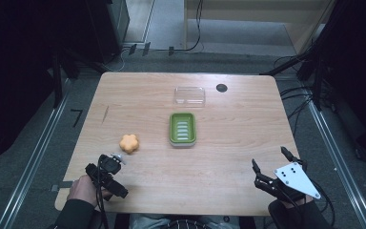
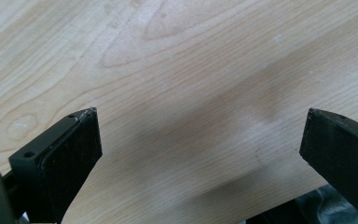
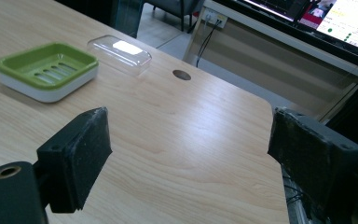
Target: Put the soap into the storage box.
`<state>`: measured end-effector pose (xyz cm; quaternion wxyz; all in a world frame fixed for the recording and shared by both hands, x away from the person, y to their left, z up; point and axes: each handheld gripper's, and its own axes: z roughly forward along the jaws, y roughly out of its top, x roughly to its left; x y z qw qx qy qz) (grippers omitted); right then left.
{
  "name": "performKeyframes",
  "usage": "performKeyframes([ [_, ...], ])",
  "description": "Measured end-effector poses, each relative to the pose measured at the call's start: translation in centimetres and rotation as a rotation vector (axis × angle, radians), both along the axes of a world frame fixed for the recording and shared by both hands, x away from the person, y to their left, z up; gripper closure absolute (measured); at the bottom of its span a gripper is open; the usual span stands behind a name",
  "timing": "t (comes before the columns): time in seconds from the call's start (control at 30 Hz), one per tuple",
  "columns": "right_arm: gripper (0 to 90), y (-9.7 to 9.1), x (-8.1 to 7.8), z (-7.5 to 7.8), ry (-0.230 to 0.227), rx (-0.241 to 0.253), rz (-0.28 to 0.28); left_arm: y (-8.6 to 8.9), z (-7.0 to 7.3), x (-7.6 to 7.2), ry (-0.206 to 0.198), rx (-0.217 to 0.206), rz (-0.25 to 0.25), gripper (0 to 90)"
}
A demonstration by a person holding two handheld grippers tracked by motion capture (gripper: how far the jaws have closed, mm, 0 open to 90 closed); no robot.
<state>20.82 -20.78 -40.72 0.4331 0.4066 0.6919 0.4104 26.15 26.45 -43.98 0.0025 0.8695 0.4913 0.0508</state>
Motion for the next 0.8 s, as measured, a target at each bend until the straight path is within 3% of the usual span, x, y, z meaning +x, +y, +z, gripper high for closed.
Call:
performKeyframes([
  [0.2,13.3,0.5,0.0,0.0,0.006,-0.023,0.014,0.2,0.2,0.6,-0.022,-0.017,0.016,0.0],
  [0.4,13.3,0.5,0.0,0.0,0.004,-0.025,0.011,0.4,0.8,2.1,-0.073,-0.038,0.026,0.0],
  [0.8,13.4,0.6,0.1,0.0,0.005,-0.028,0.014,0.4,0.7,3.6,-0.088,-0.061,0.023,0.0],
])
